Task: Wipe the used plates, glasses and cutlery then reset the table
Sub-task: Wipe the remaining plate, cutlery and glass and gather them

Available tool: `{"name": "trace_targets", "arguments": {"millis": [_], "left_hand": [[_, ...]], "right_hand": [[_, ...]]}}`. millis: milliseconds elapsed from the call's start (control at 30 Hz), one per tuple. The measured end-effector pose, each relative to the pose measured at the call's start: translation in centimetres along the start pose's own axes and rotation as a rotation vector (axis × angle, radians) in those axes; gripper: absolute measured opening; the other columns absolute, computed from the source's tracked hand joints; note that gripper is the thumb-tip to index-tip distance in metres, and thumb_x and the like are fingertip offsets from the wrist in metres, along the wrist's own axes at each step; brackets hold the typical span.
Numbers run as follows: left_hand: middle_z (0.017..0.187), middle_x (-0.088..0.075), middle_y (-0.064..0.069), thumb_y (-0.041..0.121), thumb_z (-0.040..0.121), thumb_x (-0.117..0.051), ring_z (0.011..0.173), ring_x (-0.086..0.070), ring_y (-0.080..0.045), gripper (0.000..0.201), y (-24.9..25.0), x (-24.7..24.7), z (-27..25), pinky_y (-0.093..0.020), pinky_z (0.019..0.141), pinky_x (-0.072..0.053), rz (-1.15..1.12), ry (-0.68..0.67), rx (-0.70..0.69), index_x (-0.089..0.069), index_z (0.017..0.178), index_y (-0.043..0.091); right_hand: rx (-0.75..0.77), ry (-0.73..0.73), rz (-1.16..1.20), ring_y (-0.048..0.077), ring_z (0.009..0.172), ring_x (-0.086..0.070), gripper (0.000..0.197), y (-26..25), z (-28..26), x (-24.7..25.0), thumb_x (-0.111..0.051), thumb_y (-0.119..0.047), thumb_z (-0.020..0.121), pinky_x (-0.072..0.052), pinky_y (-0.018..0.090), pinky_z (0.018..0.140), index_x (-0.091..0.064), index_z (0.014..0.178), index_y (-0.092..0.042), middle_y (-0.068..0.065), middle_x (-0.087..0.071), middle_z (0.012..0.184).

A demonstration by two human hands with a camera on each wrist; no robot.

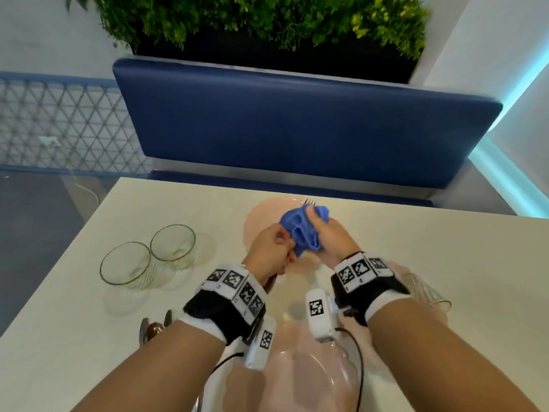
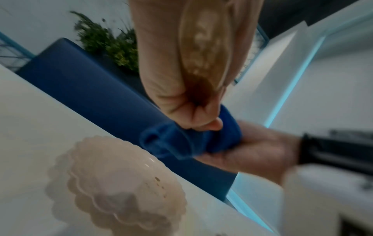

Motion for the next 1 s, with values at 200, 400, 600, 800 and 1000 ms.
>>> {"name": "trace_targets", "arguments": {"millis": [200, 400, 600, 800, 1000], "left_hand": [[0.059, -0.048, 0.000, 0.022, 0.101, -0.035, 0.039, -0.038, -0.007, 0.021, -2.4, -1.7, -3.6, -0.020, 0.041, -0.035, 0.051, -0.238, 0.096, -0.052, 0.090, 0.015], [0.049, -0.034, 0.006, 0.017, 0.101, -0.034, 0.035, -0.026, -0.003, 0.032, -2.4, -1.2, -4.1, -0.018, 0.042, -0.029, -0.124, -0.063, 0.049, -0.048, 0.072, 0.012], [0.103, -0.061, -0.008, 0.008, 0.090, -0.052, 0.090, -0.060, -0.018, 0.033, -3.3, 2.2, -4.9, -0.034, 0.078, -0.046, -0.313, 0.093, 0.136, -0.045, 0.120, 0.016], [0.094, -0.068, -0.008, 0.020, 0.096, -0.047, 0.086, -0.064, -0.018, 0.023, -1.4, 4.3, -5.9, -0.025, 0.076, -0.054, -0.408, 0.089, 0.022, -0.066, 0.094, 0.009], [0.050, -0.065, 0.008, 0.022, 0.099, -0.041, 0.069, -0.053, -0.009, 0.029, -4.5, 9.6, -8.6, -0.024, 0.066, -0.043, -0.575, 0.272, 0.106, -0.057, 0.077, 0.013]], "right_hand": [[0.084, 0.200, 0.123, 0.039, 0.089, -0.066, 0.035, -1.0, 0.2, 2.6, -0.067, -0.033, 0.084, -0.053, 0.048, 0.083, -0.066, 0.095, 0.001, 0.024, -0.068, 0.095], [0.014, -0.037, 0.216, 0.016, 0.075, -0.068, 0.025, 1.0, -3.0, -1.8, -0.056, -0.033, 0.093, -0.057, 0.033, 0.077, -0.066, 0.087, -0.011, 0.010, -0.070, 0.086], [0.278, -0.228, -0.165, 0.047, 0.068, -0.061, 0.040, -1.9, -7.3, -3.6, -0.050, -0.020, 0.096, -0.055, 0.029, 0.063, -0.056, 0.098, 0.020, 0.041, -0.061, 0.086], [0.420, -0.422, -0.467, 0.021, 0.081, -0.061, 0.013, -0.6, -11.0, -7.4, -0.057, -0.013, 0.092, -0.051, 0.034, 0.080, -0.062, 0.100, -0.005, 0.019, -0.066, 0.091], [0.316, -0.521, -0.662, 0.017, 0.067, -0.053, 0.025, 3.3, -14.6, -10.9, -0.063, -0.027, 0.089, -0.042, 0.027, 0.065, -0.055, 0.068, -0.016, 0.004, -0.058, 0.069]]}}
Point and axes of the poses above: each hand's wrist, its own z-axis towards the middle knuckle, its own x-axis out of the back of the hand, y = z × x, the point moved 6 cm from there along z, towards the middle knuckle
